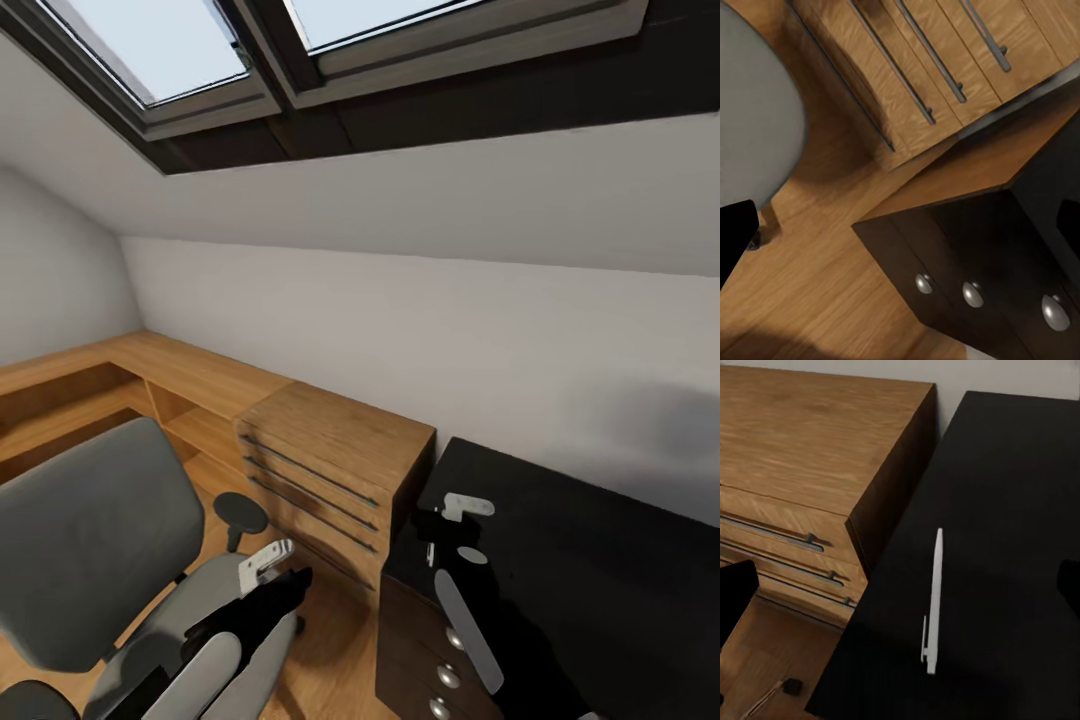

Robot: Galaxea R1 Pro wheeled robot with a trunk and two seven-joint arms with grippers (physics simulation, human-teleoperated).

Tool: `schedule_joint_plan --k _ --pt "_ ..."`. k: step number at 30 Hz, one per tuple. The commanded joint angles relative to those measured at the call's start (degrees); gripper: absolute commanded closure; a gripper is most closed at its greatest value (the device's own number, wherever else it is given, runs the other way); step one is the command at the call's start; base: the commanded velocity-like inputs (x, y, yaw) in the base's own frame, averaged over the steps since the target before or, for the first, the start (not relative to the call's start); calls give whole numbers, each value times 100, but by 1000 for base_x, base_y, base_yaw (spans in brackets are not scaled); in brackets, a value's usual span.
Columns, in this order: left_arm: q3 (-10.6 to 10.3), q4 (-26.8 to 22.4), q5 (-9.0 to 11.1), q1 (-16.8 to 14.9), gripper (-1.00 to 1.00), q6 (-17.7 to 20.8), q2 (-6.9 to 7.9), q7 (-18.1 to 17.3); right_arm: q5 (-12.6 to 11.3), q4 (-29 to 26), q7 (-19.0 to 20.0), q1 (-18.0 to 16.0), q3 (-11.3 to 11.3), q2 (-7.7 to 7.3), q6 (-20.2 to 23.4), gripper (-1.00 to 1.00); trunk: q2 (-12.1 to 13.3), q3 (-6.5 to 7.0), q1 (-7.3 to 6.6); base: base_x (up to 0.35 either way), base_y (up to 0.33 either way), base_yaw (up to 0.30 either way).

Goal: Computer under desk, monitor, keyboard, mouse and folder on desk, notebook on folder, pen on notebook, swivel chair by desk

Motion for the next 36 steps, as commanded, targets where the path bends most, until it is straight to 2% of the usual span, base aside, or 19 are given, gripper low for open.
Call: schedule_joint_plan --k 1,3,4,6,8,9,10,11,14,17,21,24,26,29,33,34,36 --pt "-4 -8 17 -7 -100 19 4 34 -39 1 -46 -6 10 -2 -16 -100 -6 -9 1 0 0 24" --pt "0 -8 17 -7 -100 20 4 34 -34 40 -46 -9 7 1 -73 -100 -6 -10 1 0 0 17" --pt "-1 -8 17 -7 -100 19 0 35 -28 299 -46 -44 1 3 -136 -100 -6 -10 1 0 0 6" --pt "-4 -8 20 -7 -100 20 -3 41 -28 482 -46 -127 -5 1 -150 -100 -6 -10 1 0 0 5" --pt "-7 -8 20 -7 -100 19 -8 46 -29 802 -46 -418 -10 0 -160 -100 -6 -10 1 0 0 2" --pt "-8 -8 19 -7 -100 18 -6 47 -32 1084 -46 -691 -12 -1 -167 -100 -6 -10 1 0 0 1" --pt "-8 -9 17 -7 -100 15 -5 44 -58 2162 -14 -1427 -29 -6 -211 -100 -6 -10 1 0 0 0" --pt "-6 -9 17 -7 -100 15 -5 44 -63 2439 2 -1592 -31 -7 -248 -100 -6 -10 1 0 0 0" --pt "-3 -11 17 -7 -100 13 -4 43 -86 3769 165 -2392 -38 -6 -613 -100 -6 -10 1 0 0 0" --pt "-2 -14 17 -7 -100 13 -4 42 -97 4618 340 -2868 -40 -7 -847 -100 -6 -10 1 0 0 0" --pt "-7 -16 19 -7 -100 13 -4 37 -105 5216 491 -3170 -41 -9 -956 -100 -6 -10 1 0 0 0" --pt "-12 -16 19 -7 -100 13 -4 38 -107 5413 530 -3258 -40 -1 -913 -100 -6 -10 1 0 0 0" --pt "-18 -16 22 -7 -100 10 -4 39 -108 5463 536 -3280 -39 6 -804 -100 -6 -10 1 0 0 0" --pt "-29 -17 24 -7 -100 6 -7 45 -162 5529 548 -3303 -58 95 -400 -100 -6 -10 1 0 0 0" --pt "-31 -17 21 -7 -100 5 -9 45 -381 5573 543 -3312 -81 255 34 -100 -6 -10 1 0 0 0" --pt "-29 -17 18 -7 -100 4 -6 39 -710 5635 537 -3317 -90 363 405 -100 -6 -10 1 0 0 0" --pt "-28 -17 18 -7 -100 4 -5 37 -798 5659 551 -3316 -94 379 486 -100 -6 -10 1 0 0 0"
